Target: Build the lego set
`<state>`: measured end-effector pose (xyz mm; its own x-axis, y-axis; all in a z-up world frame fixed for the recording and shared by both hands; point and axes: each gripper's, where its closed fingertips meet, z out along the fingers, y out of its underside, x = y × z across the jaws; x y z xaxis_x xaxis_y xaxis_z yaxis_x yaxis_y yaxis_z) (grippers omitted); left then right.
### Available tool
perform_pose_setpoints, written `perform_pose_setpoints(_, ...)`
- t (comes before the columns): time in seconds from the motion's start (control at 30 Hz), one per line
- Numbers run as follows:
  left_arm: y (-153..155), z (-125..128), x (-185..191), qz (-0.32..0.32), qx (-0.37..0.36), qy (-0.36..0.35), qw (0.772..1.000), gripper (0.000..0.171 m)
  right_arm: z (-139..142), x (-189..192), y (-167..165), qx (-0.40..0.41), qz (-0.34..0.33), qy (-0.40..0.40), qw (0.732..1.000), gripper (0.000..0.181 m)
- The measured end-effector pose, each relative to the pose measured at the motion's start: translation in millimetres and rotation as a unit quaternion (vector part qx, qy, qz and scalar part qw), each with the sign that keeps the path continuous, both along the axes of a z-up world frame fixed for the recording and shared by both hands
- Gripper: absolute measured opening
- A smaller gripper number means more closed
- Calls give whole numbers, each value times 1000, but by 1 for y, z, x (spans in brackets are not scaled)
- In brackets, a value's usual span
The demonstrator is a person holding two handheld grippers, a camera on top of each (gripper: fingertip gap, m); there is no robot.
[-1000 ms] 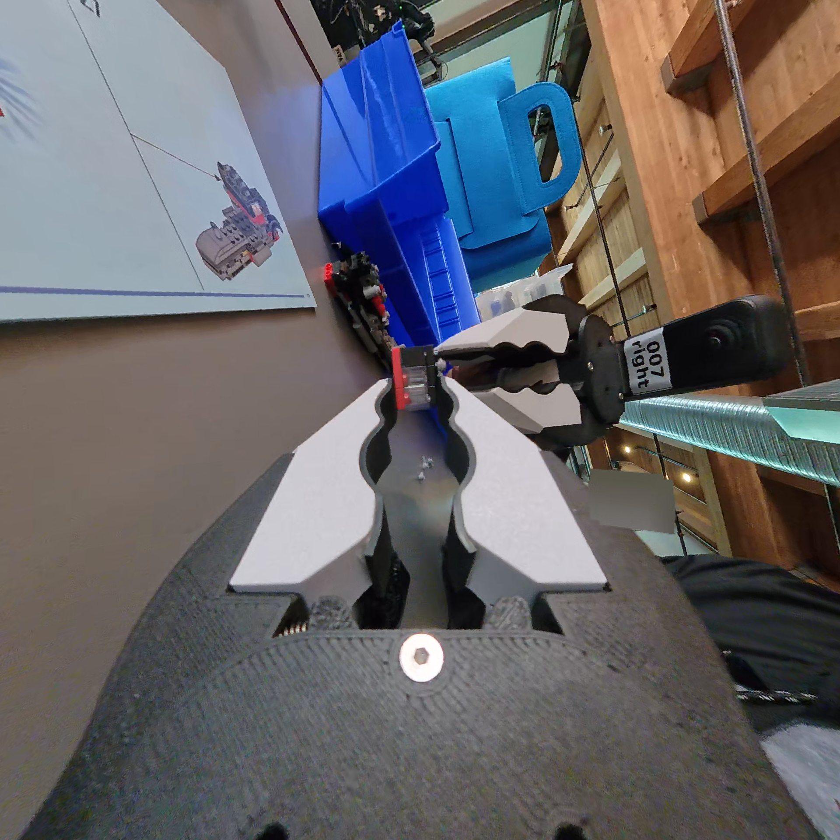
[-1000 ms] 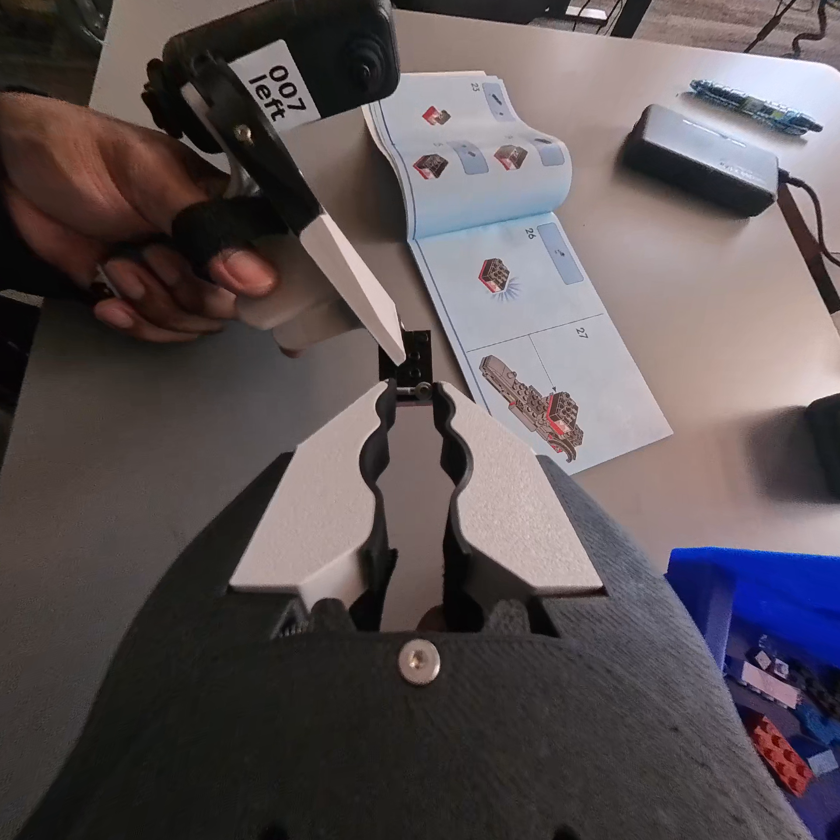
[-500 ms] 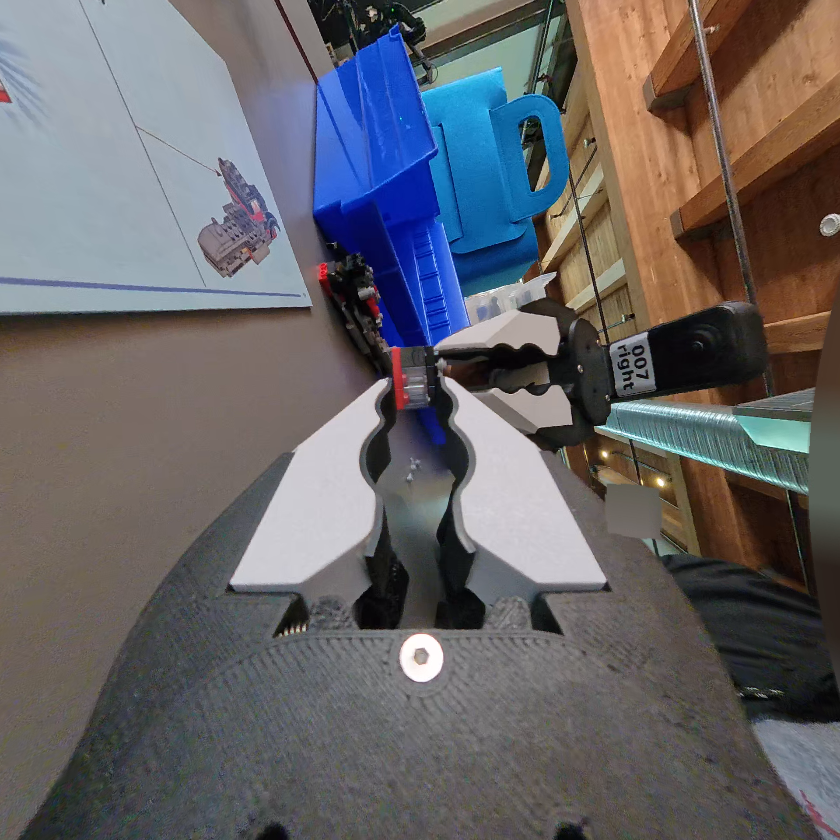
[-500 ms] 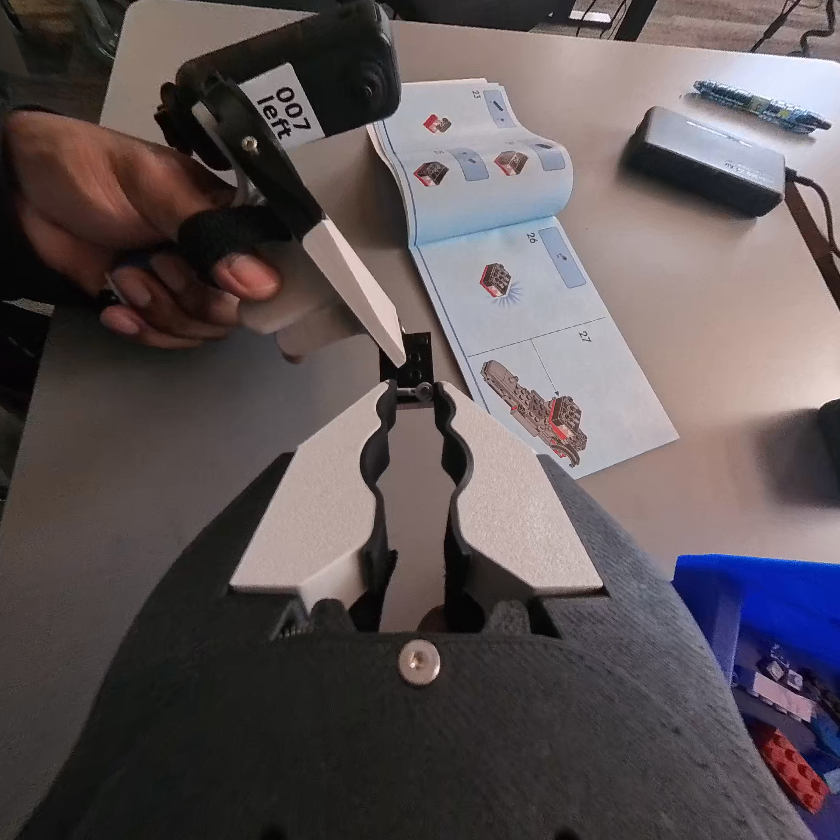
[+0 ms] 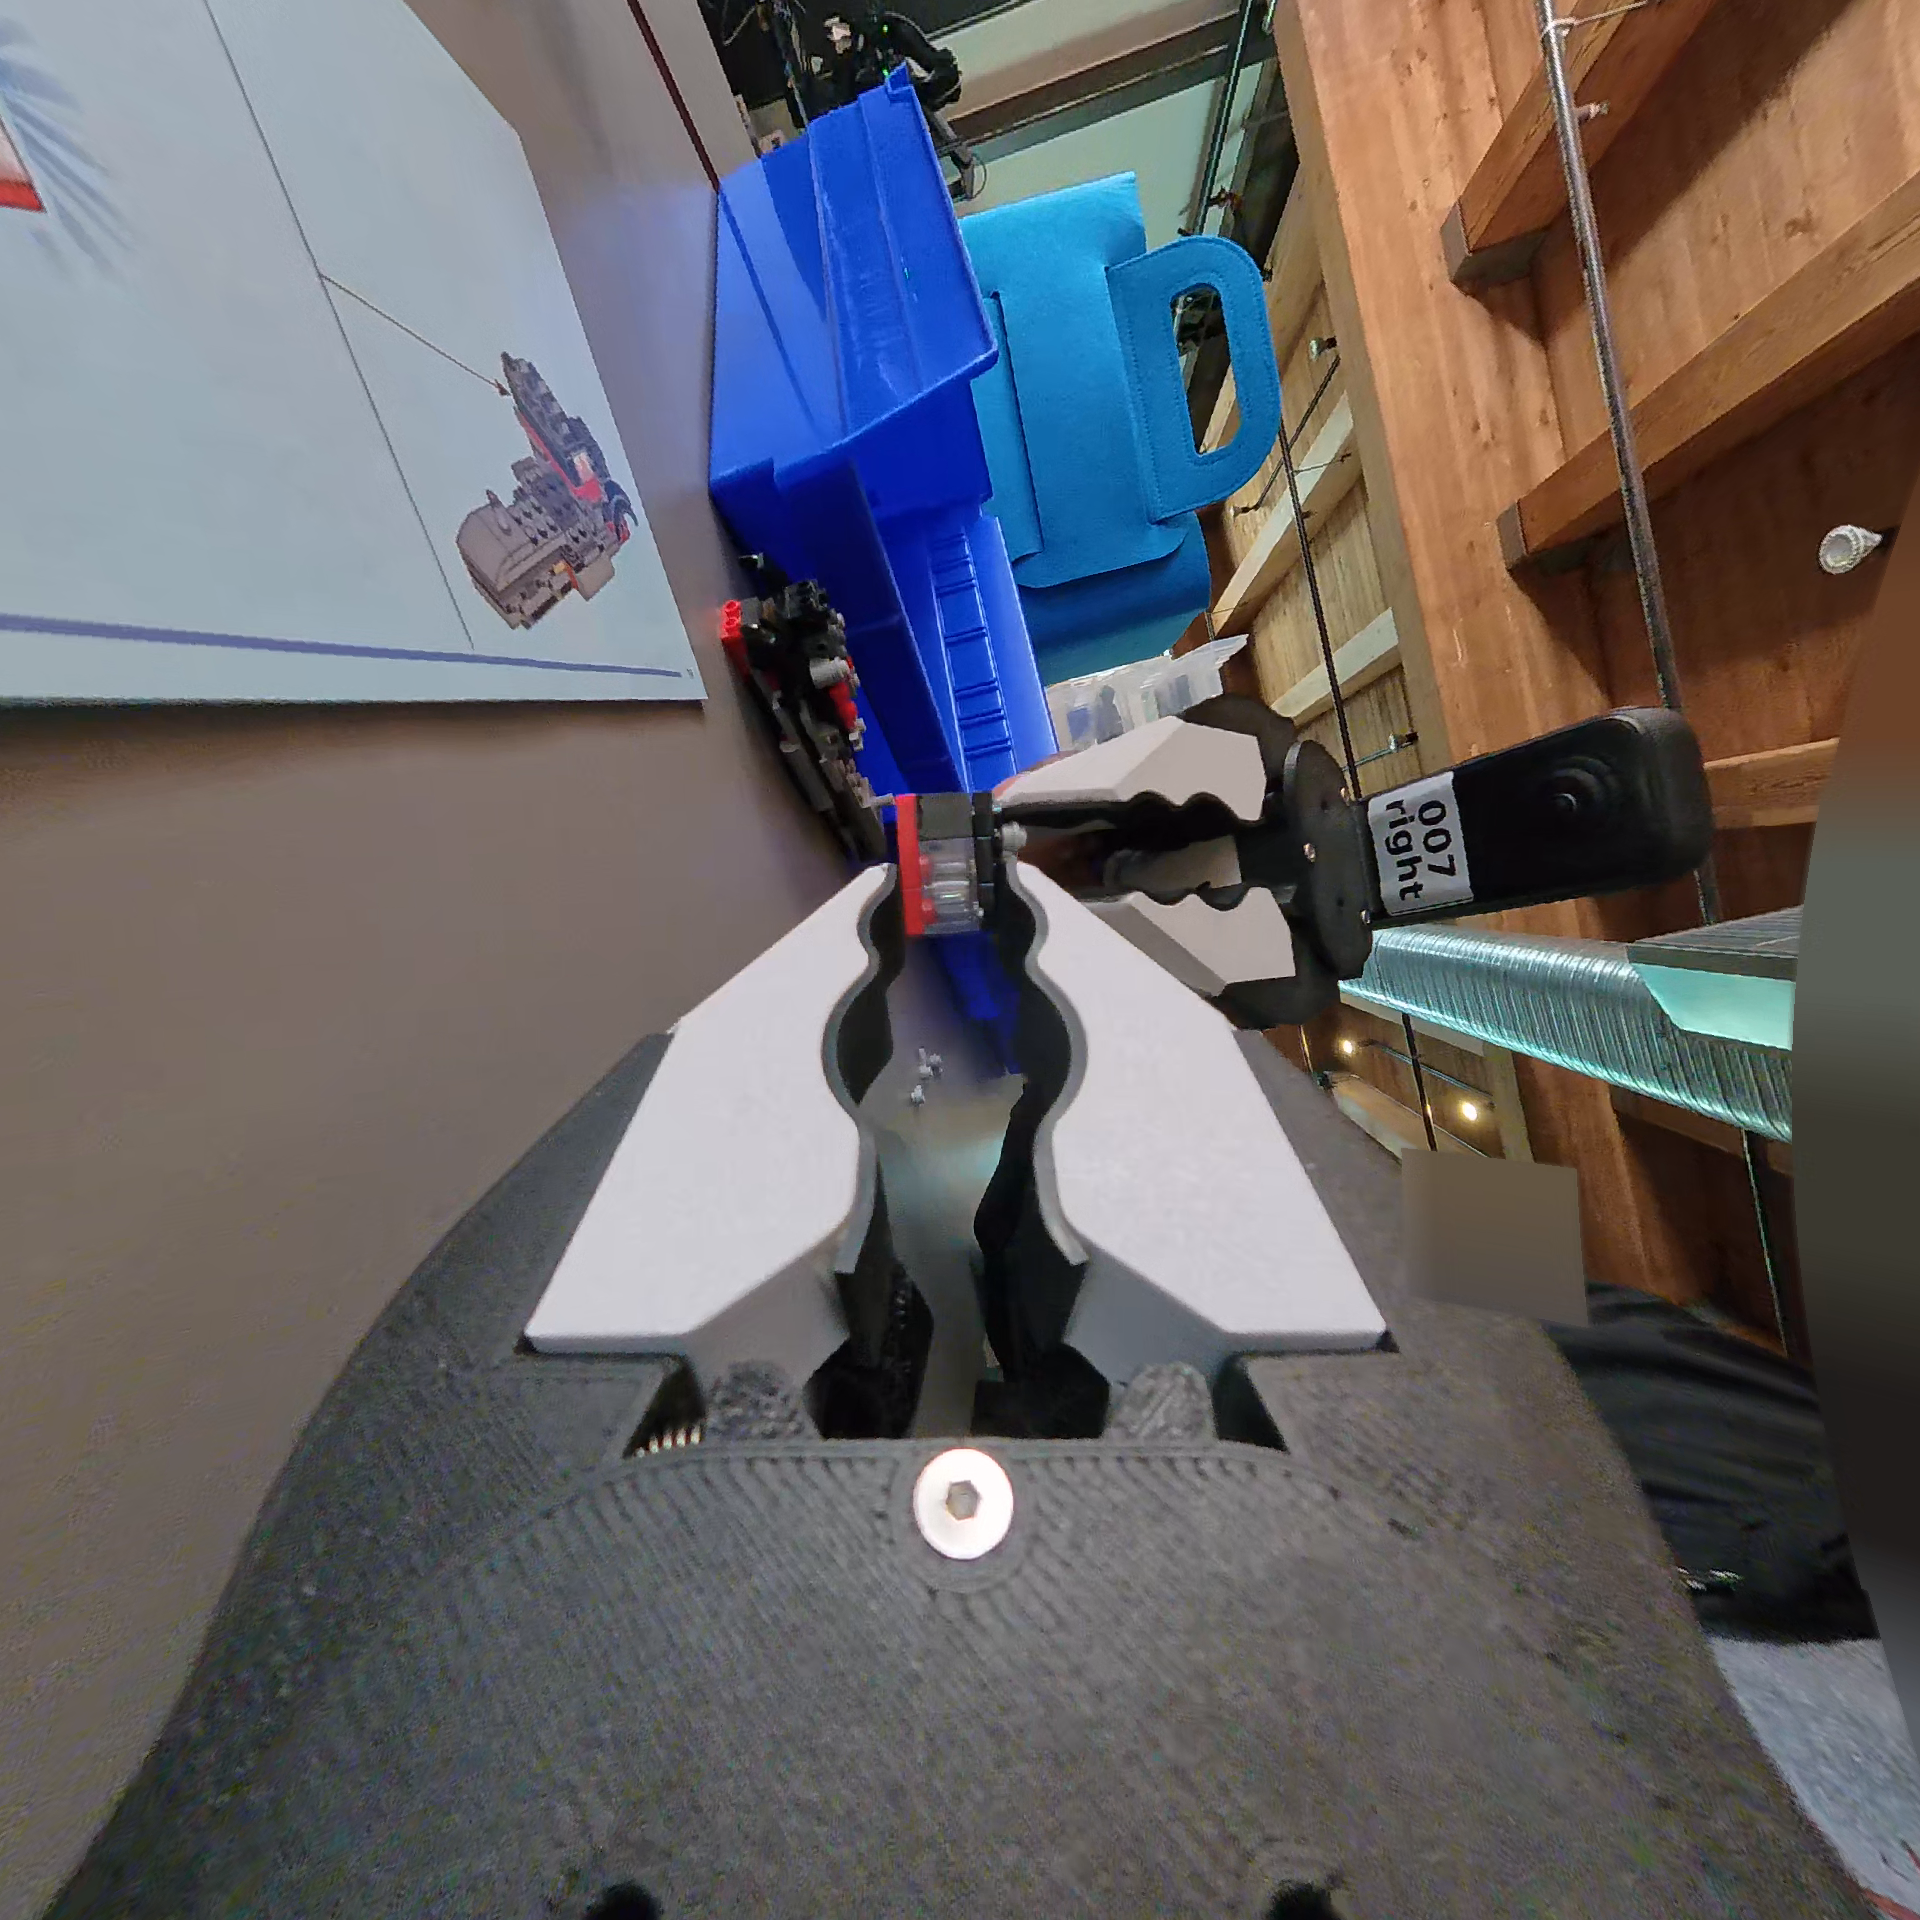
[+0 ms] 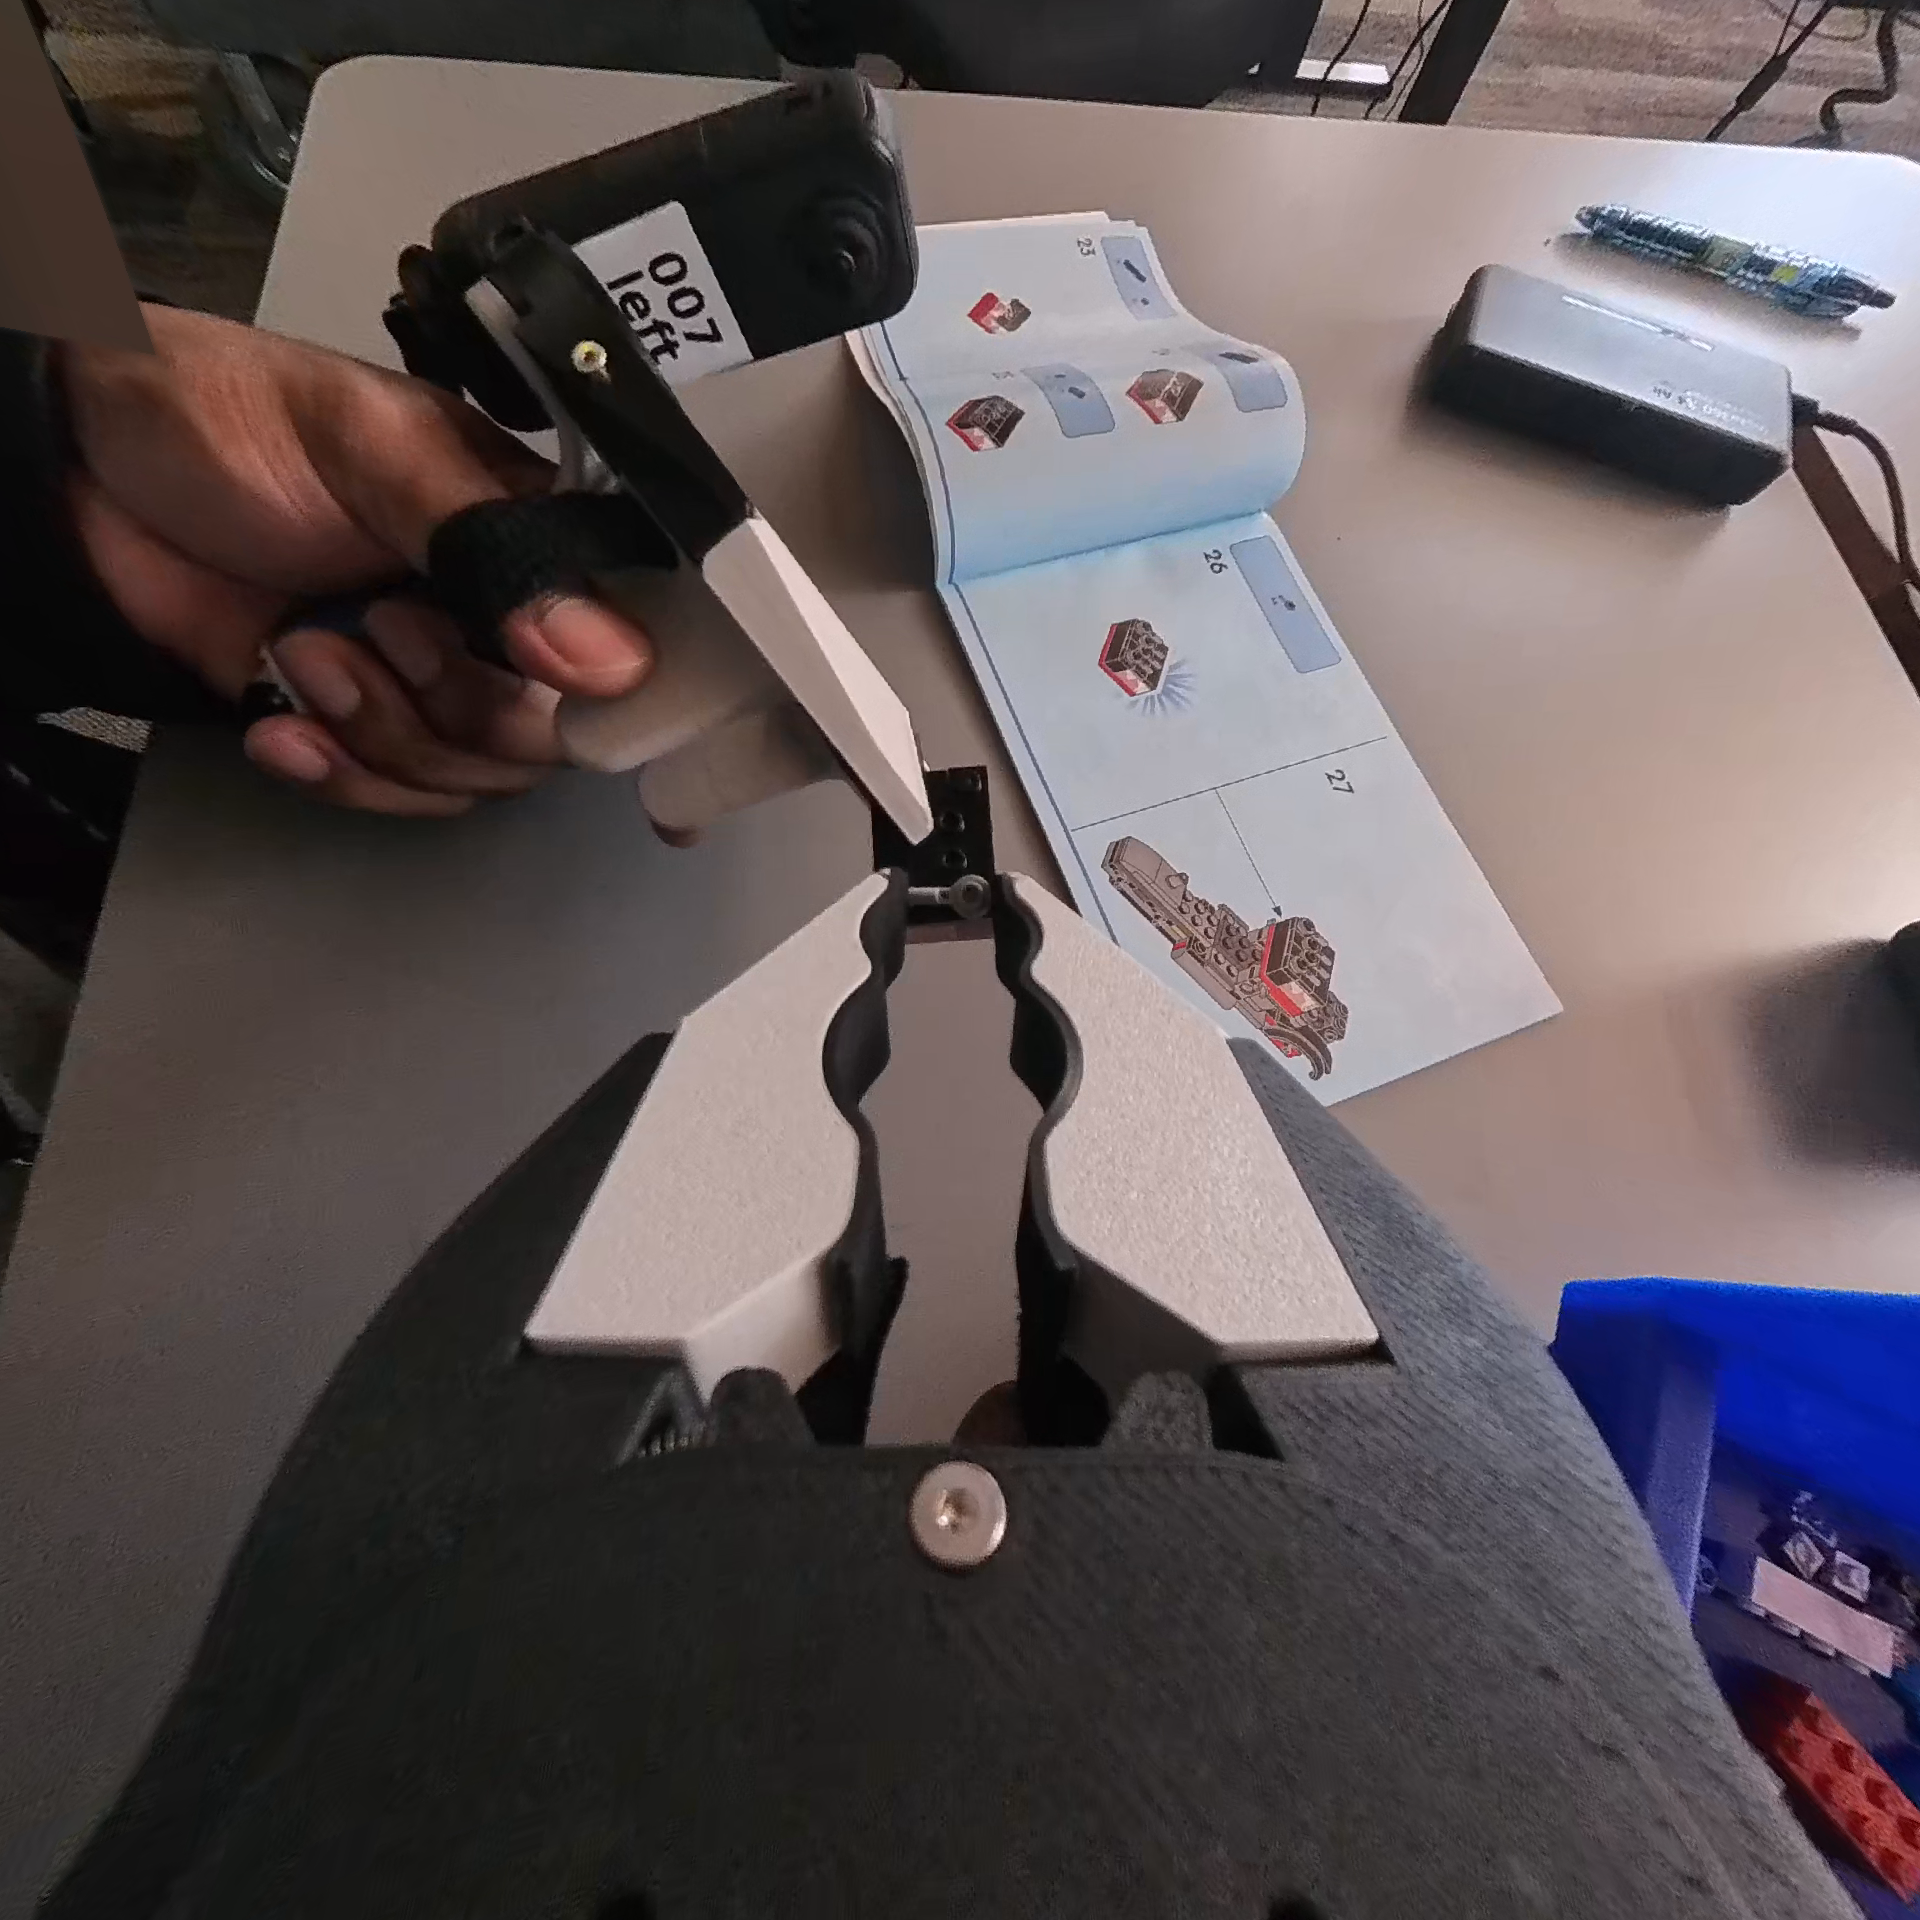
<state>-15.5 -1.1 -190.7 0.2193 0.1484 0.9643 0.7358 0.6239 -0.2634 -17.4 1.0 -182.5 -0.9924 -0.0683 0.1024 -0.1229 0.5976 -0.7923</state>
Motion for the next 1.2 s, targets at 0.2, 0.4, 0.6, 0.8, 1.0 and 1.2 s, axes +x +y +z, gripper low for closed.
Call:
perform_pose_setpoints(0.2,0,0,0,-1,2,0,1000,17,0,-1,0,-3,-2,1,1000,18)
perform_pose_setpoints(0.4,1,1,1,-5,6,2,1000,17,0,-1,-1,-6,-1,-3,1000,18)
perform_pose_setpoints(0.6,0,1,1,-5,10,1,1000,17,0,-2,-1,-9,0,-7,1000,17)
perform_pose_setpoints(0.8,0,2,1,-4,12,0,1000,17,0,-1,-1,-10,1,-8,1000,18)
perform_pose_setpoints(1.0,0,1,1,-6,15,-2,1000,17,0,-2,-2,-12,1,-8,1000,18)
perform_pose_setpoints(1.2,-7,-1,-2,15,16,-8,1000,17,3,-16,11,-13,-44,-6,999,19)
